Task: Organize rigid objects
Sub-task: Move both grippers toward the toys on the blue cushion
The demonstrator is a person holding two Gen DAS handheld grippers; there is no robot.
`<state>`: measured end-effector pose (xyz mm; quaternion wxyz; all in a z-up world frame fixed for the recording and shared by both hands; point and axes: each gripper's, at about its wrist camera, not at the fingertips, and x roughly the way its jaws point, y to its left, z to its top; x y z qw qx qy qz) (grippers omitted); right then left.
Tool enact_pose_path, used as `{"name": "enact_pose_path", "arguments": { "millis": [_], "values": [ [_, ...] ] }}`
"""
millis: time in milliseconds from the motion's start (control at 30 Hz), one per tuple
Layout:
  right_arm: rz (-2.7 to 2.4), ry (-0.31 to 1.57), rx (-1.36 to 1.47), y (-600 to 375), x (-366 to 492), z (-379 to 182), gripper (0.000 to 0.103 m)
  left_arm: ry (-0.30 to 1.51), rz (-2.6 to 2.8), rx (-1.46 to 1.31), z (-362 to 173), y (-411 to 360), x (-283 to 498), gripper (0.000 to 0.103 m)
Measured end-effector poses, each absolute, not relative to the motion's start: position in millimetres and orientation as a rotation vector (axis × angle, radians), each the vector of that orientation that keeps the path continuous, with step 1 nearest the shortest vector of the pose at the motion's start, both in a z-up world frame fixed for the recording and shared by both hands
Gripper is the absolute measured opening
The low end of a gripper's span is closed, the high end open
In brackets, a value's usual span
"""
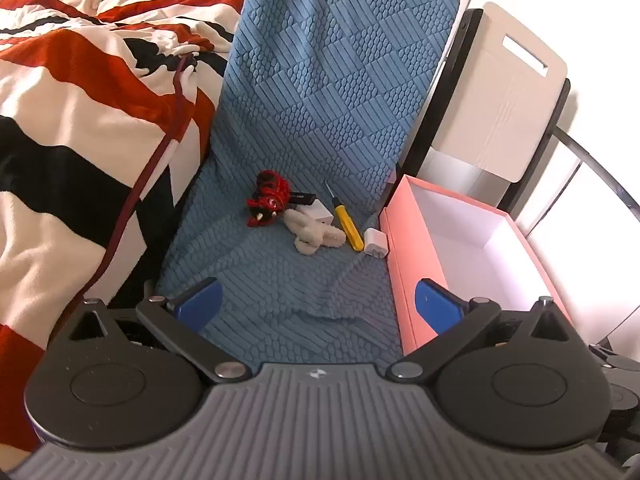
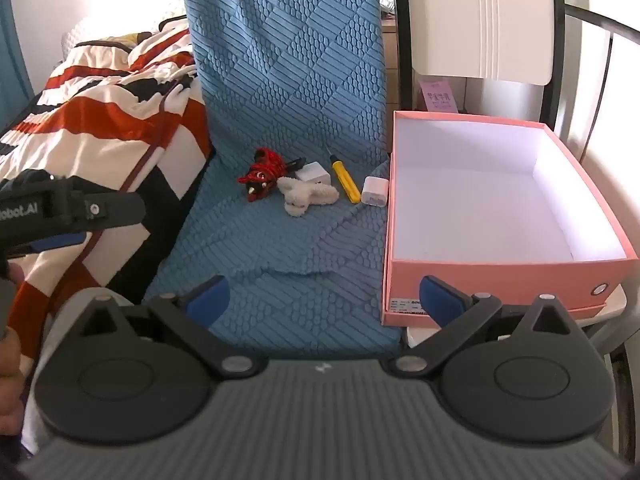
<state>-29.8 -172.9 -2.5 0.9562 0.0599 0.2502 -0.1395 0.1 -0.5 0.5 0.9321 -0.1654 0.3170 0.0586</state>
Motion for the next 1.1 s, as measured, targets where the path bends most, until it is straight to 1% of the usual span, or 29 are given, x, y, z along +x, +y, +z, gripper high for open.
{"name": "enact_pose_path", "arguments": {
  "millis": [300, 367, 667, 1100],
  "values": [
    [-0.284, 0.512, 0.097, -175, -39, -1, 0.103, 0.627, 0.141, -0.323, 6, -16, -2, 0.103],
    [-0.298, 0.516, 0.071, -172, -39, 4, 0.103, 0.623, 0.1, -0.353, 8, -2, -13, 0.103],
    [-0.287, 0.501, 0.099, -169, -53, 9, 0.103, 0.601, 0.08, -0.329, 19, -15, -30, 0.103],
    [-0.27, 0.519, 0.085, -164, -58, 12, 0.103, 0.589, 0.077, -0.359, 33, -20, -25, 0.103]
  ]
}}
